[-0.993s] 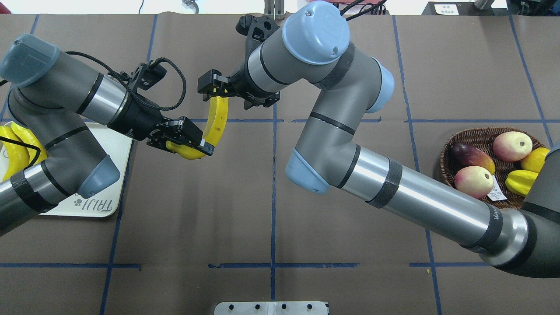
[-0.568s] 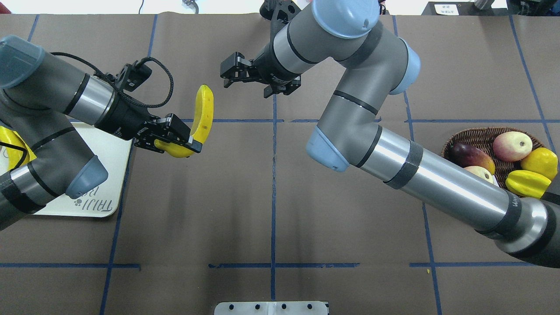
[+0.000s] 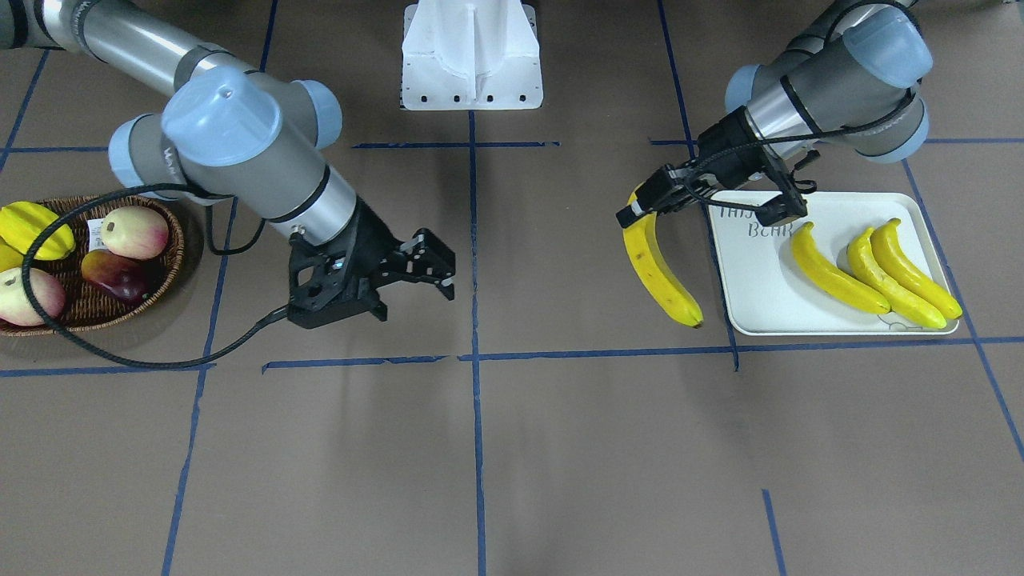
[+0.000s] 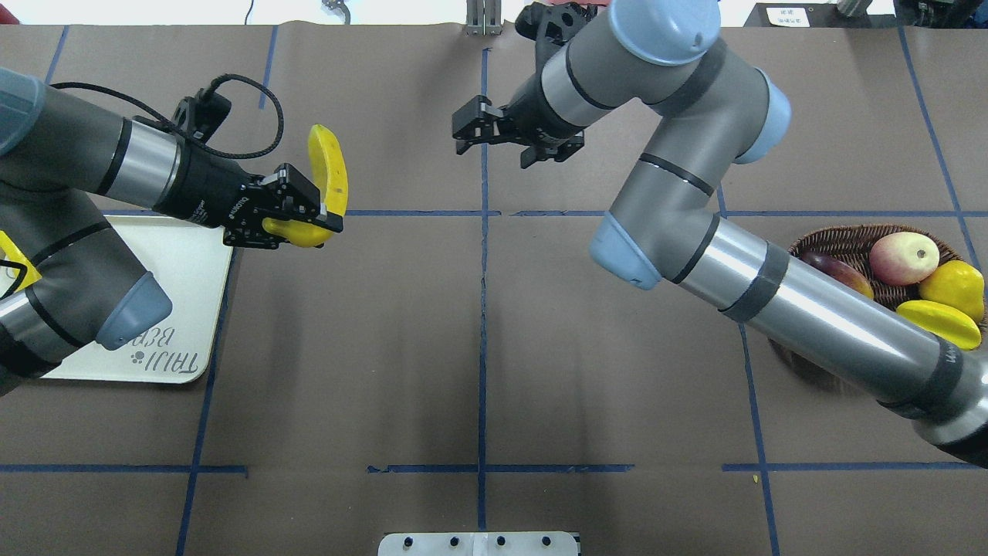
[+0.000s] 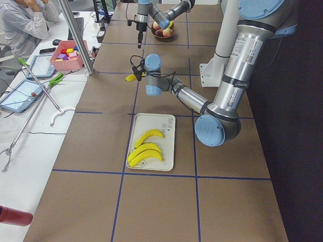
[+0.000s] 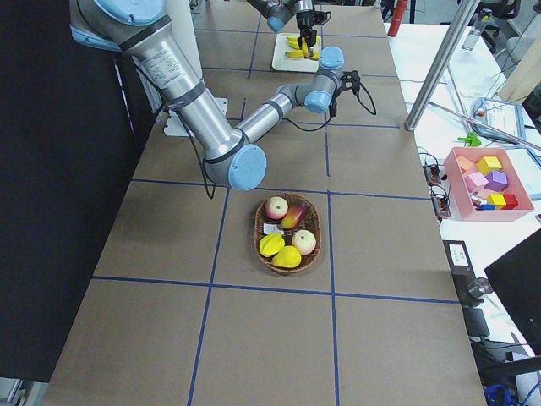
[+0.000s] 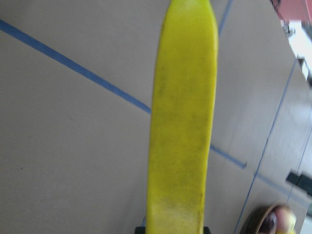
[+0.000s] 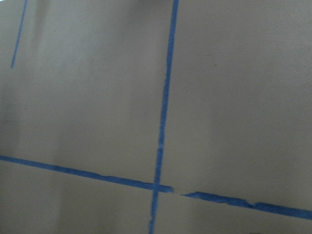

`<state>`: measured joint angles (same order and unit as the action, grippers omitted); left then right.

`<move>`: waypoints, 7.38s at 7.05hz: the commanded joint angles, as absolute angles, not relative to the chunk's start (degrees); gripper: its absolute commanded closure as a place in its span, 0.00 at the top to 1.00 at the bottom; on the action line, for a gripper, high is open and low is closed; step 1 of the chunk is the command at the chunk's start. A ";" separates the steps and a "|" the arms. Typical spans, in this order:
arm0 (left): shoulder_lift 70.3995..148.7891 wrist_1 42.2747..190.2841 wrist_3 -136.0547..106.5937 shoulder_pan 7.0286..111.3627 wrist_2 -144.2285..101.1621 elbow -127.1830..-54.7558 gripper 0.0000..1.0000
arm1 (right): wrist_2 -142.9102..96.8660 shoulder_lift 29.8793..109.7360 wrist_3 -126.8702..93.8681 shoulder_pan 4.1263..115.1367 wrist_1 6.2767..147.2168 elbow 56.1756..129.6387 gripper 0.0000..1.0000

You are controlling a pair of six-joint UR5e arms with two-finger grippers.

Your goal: Transfer all bananas from basket to plate

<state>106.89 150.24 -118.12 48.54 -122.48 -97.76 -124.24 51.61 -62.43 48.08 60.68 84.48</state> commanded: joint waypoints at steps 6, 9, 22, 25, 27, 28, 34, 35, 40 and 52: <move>91.89 163.94 -152.56 48.52 -104.07 -98.36 0.01 | -127.63 61.17 -56.87 52.31 60.64 89.30 1.00; 89.74 176.18 -156.88 47.73 -94.77 -88.63 0.01 | -126.48 61.17 -56.95 50.98 60.12 89.47 1.00; 87.01 187.39 -148.02 43.46 -99.88 -81.73 1.00 | -126.21 61.61 -56.60 51.76 60.55 89.65 1.00; 87.19 179.95 -119.98 55.43 -118.95 -81.91 1.00 | -126.74 65.90 -49.51 55.27 60.82 90.53 1.00; 87.19 178.16 -101.78 59.58 -122.25 -81.83 1.00 | -126.74 67.58 -45.90 56.86 60.91 90.62 1.00; 87.10 175.20 -91.86 59.76 -122.34 -81.83 1.00 | -126.65 68.11 -44.49 57.39 61.34 90.62 1.00; 86.22 149.11 -40.16 69.31 -127.86 -81.91 1.00 | -126.74 68.82 -39.56 59.23 64.24 90.70 1.00; 86.22 143.58 -32.16 71.17 -129.10 -81.91 1.00 | -126.74 68.82 -39.55 59.41 64.25 90.88 1.00; 89.72 101.25 -0.67 80.06 -134.91 -87.36 1.00 | -130.41 69.17 -31.00 63.61 70.79 90.70 0.99; 88.95 78.93 8.17 90.35 -131.31 -96.68 1.00 | -134.75 88.24 7.48 88.07 90.35 91.06 0.97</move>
